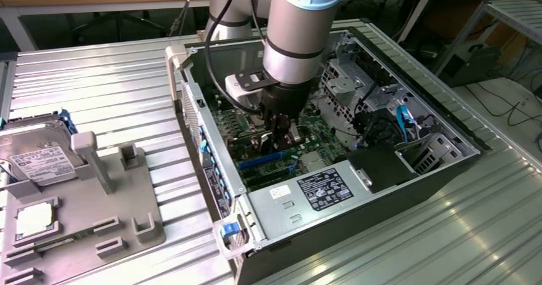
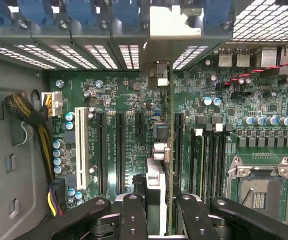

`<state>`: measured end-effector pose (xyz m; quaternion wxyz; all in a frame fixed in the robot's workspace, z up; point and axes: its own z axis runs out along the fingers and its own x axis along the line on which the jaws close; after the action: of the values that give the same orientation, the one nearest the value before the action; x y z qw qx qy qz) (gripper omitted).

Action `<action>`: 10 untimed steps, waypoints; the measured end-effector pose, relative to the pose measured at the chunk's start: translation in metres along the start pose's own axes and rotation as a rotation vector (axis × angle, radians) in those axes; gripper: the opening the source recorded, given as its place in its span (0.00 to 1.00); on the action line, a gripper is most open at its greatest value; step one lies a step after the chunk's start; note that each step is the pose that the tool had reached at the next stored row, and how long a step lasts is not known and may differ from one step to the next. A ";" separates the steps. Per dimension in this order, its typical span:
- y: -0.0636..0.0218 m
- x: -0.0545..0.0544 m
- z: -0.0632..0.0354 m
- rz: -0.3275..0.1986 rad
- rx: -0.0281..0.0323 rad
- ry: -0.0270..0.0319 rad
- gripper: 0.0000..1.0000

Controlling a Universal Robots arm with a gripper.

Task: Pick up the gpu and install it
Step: 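Insert the gpu into the slot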

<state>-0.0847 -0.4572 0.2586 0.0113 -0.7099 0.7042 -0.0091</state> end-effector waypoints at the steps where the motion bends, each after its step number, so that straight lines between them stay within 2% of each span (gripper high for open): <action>1: 0.0012 0.000 0.0001 0.000 -0.0001 0.0001 0.28; 10: 0.0059 0.000 0.0042 0.000 -0.0011 0.0004 0.28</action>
<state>-0.0904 -0.4570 0.2543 0.0107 -0.7099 0.7042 -0.0088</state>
